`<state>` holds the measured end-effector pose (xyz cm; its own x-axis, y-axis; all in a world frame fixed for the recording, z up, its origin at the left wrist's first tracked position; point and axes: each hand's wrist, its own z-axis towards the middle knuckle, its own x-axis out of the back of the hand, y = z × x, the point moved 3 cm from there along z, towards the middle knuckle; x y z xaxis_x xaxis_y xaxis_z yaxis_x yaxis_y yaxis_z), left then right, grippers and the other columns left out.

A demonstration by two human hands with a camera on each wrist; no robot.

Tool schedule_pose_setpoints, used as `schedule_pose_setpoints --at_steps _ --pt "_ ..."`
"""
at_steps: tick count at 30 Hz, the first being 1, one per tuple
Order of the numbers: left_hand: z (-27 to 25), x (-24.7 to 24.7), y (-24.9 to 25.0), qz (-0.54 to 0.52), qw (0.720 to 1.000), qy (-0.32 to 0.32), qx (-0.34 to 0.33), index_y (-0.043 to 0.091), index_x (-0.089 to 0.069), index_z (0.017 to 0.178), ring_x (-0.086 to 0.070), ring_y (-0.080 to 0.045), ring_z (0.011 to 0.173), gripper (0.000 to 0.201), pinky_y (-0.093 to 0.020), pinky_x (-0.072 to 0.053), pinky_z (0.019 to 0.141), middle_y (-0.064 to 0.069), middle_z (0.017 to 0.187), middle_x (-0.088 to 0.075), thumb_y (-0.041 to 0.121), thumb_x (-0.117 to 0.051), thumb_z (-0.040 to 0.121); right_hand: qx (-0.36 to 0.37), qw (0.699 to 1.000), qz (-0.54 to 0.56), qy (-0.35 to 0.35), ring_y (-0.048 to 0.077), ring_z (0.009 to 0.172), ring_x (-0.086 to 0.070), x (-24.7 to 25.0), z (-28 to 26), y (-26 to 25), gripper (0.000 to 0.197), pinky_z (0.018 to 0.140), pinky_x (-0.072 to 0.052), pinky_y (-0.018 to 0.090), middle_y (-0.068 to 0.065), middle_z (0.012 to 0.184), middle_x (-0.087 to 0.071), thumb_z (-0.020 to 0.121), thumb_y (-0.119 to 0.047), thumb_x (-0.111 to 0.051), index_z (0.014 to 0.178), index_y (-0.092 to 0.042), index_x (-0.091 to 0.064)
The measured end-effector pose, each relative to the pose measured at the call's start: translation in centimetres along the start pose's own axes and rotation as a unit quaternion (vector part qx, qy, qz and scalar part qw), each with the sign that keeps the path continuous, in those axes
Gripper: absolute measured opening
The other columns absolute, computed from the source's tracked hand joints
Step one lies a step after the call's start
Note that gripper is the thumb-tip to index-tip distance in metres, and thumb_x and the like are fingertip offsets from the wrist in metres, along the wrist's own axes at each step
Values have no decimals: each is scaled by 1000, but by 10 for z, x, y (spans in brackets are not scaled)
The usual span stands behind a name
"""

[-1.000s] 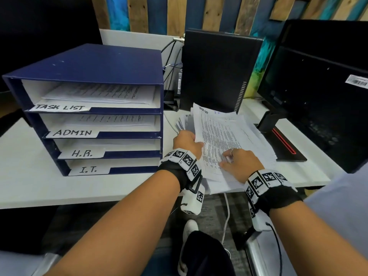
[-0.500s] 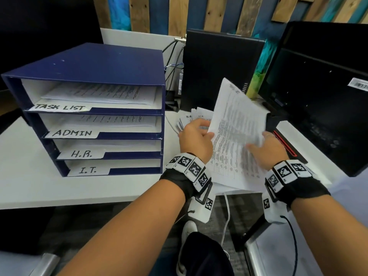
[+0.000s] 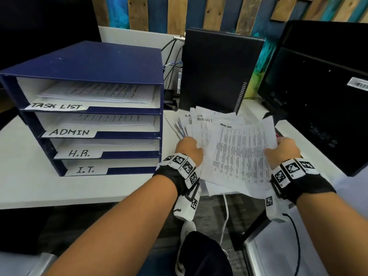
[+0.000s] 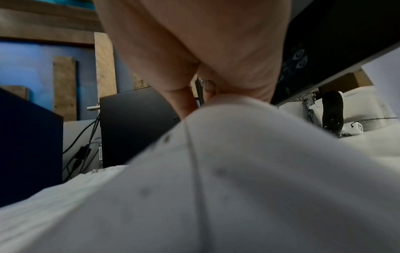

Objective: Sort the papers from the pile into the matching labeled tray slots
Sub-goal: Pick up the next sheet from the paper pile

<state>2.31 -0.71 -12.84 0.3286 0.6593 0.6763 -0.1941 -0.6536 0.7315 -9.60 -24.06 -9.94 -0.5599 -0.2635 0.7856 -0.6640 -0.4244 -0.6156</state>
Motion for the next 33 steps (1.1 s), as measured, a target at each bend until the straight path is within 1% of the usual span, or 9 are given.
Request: schedule_pose_setpoints --at_steps 4,7,9,12,18,23,26,28,33 --pt "14 -1 -4 23 998 -25 55 7 -66 110 -67 -23 95 32 -26 -54 71 -7 107 -70 28 -70 86 31 994 -86 -56 35 95 -67 -15 2 1 27 73 -51 33 14 105 -70 86 -6 -67 113 -7 -64" --pt "19 4 -5 29 996 -25 82 12 -65 92 -65 -15 76 15 -19 -46 55 1 83 -63 25 -69 85 37 991 -98 -79 34 94 -66 -21 2 2 31 72 -48 30 14 110 -69 87 -7 -66 119 -8 -63" --pt "18 6 -7 0 997 13 79 14 -62 80 -54 -11 58 9 -15 -38 45 3 70 -58 18 -66 87 40 992 -96 -74 29 80 -62 -21 2 2 20 63 -46 26 12 98 -70 87 -4 -63 107 -6 -67" --pt "15 7 -10 -51 994 26 97 9 -65 89 -65 -22 82 9 -23 -48 66 -5 87 -65 8 -56 91 46 994 -80 -54 21 62 -57 -17 2 0 9 49 -35 21 11 81 -68 88 -4 -61 88 -3 -70" --pt "3 9 -27 -130 985 30 105 -6 -67 105 -65 -34 100 26 -38 -54 84 -18 107 -69 -3 -45 92 68 998 11 -2 27 74 -57 -10 -2 -12 18 61 -40 30 14 87 -66 98 -10 -56 94 1 -69" --pt "-15 4 -44 -215 970 5 111 -8 -60 96 -65 -37 93 23 -34 -48 70 -22 98 -64 1 -40 89 69 997 29 -7 30 88 -59 -15 -4 -27 18 71 -39 26 18 111 -67 99 -7 -53 110 -3 -67" --pt "-14 10 -36 -271 954 10 125 3 -63 90 -66 -32 91 26 -38 -54 80 -15 97 -68 25 -50 92 59 997 -8 -51 37 113 -61 -28 -7 -32 30 88 -46 32 19 126 -63 97 -1 -50 124 -6 -63" --pt "-14 14 -28 -251 964 18 90 10 -67 107 -67 -27 96 29 -41 -55 89 -7 105 -71 35 -61 93 69 993 -25 -93 34 123 -57 -34 -8 -34 39 101 -44 34 15 134 -61 96 0 -52 133 -9 -59" --pt "-15 25 -10 -195 975 104 7 8 -65 120 -66 -24 102 30 -34 -54 88 -6 115 -70 15 -68 91 89 988 25 -126 29 124 -58 -33 -6 -34 49 108 -44 40 9 135 -63 93 -10 -62 141 -8 -51"
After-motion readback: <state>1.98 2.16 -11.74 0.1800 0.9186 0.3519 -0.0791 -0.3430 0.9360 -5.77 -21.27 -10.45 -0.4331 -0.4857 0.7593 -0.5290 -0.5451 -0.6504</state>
